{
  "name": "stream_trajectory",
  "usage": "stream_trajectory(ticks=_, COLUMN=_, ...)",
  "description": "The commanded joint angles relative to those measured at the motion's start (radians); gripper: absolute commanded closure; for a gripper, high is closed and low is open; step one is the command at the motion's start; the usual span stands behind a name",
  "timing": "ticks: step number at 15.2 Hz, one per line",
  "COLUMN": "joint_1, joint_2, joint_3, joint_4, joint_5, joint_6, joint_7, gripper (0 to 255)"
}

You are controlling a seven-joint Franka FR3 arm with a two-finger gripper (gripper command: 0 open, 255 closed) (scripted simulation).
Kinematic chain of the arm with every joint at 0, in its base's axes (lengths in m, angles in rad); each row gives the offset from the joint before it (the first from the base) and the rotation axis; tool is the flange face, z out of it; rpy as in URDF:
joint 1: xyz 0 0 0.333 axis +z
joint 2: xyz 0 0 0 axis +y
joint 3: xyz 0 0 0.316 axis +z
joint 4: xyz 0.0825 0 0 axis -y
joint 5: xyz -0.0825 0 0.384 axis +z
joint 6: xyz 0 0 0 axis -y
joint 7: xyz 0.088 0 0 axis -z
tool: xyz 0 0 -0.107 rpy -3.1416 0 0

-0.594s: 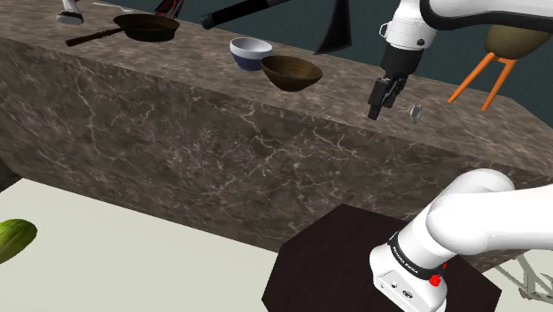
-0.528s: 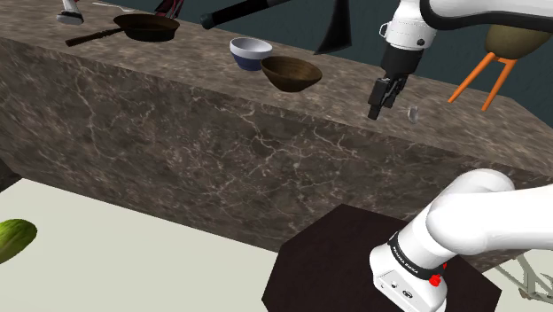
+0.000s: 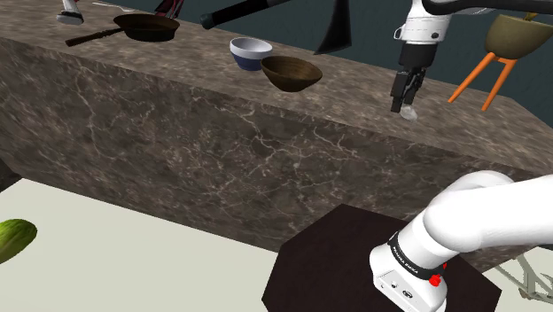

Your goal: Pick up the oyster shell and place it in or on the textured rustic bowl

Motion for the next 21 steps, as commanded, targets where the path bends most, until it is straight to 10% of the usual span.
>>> stream_trajectory(ticks=1, joint_1=-0.02, joint_2=0.053, joint_3=-0.05, joint_4=0.049, joint_5=-0.032, joint_6=-0.038, joint_7=-0.054, gripper=0)
stream_trajectory(ticks=21, joint_1=-0.062, joint_2=0.112, joint_3=-0.145, joint_4=0.012, joint_5=-0.102, joint_6=-0.018, joint_7=-0.138, gripper=0)
